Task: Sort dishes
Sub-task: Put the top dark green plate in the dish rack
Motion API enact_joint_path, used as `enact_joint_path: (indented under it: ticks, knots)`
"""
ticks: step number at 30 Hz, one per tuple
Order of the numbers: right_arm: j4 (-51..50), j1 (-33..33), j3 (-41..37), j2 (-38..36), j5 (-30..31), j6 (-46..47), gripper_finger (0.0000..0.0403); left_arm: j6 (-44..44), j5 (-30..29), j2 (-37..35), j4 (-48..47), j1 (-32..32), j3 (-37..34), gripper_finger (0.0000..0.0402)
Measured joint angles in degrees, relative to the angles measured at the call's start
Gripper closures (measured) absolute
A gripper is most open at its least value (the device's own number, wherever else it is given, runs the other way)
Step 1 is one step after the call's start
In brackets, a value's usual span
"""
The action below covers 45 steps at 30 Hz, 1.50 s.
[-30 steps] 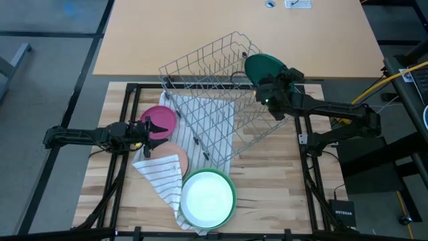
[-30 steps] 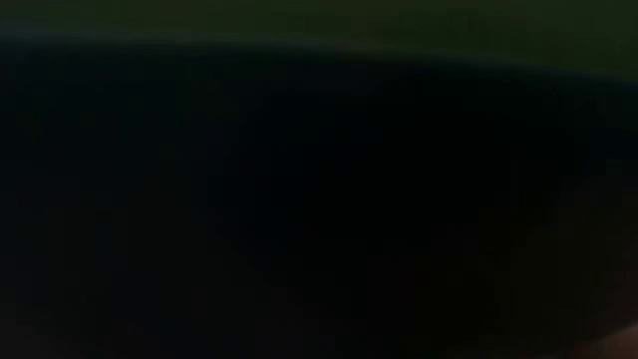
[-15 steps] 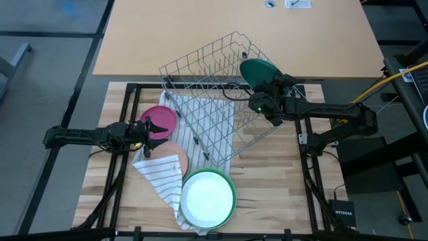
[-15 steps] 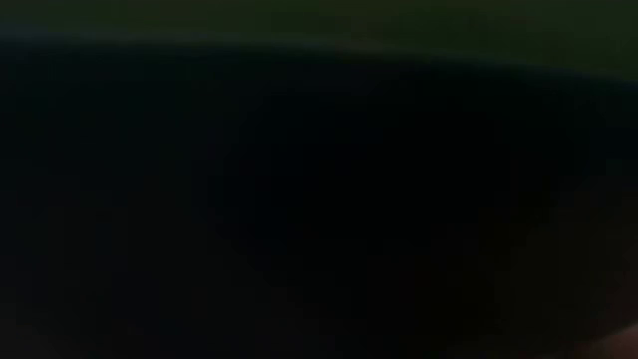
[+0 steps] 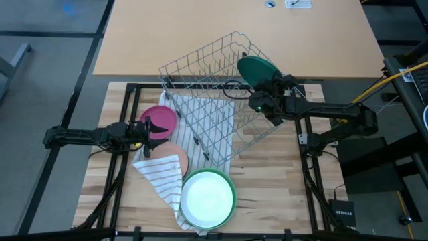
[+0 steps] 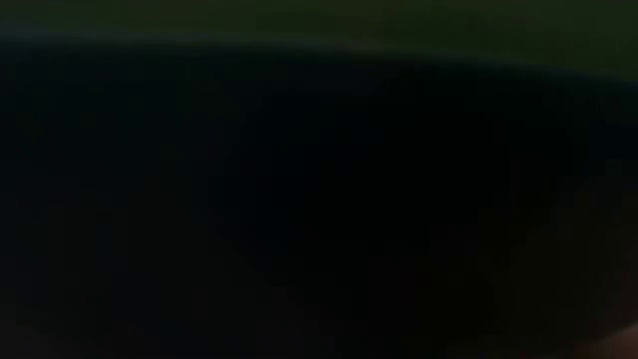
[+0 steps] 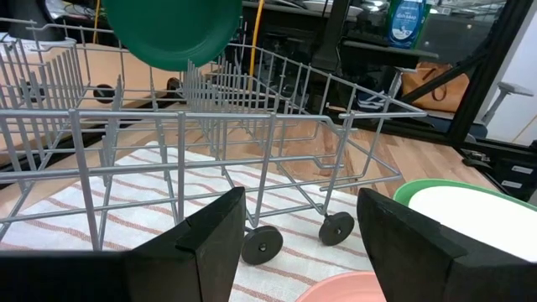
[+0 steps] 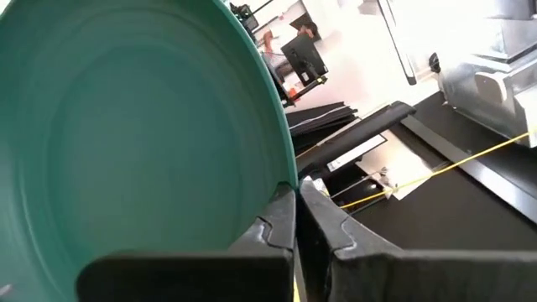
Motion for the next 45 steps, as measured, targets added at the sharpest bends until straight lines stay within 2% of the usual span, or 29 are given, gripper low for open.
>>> enact_joint_path:
  ticks: [15,23,31,41,45]
  knots:
    - [-8.71,0.02,0.03,-0.02,-0.75,4.64,0.0402,-0.02,-0.02,0.00,-0.02,-0.02,-0.02,0.0183]
    - [-12.71,0.04,0.06,-0.04,-6.86,4.59,0.0402,0.04,0.00,0.00,-0.02,-0.02,0.00,0.0183]
    - [-18.66,0.04,0.08,-0.04,-6.66,8.59,0.0402,1.16,-0.02,0.00,0.00,-0.02,-0.02,0.0183]
    - [-19.11,0.04,0.08,-0.04,-6.73,8.70,0.0402,1.06,0.00,0.00,0.00,-0.02,-0.02,0.0183]
    - [-19.17,0.02,0.07,-0.04,-6.73,9.01,0.0402,-2.37,-0.02,0.00,0.00,-0.02,-0.02,0.0183]
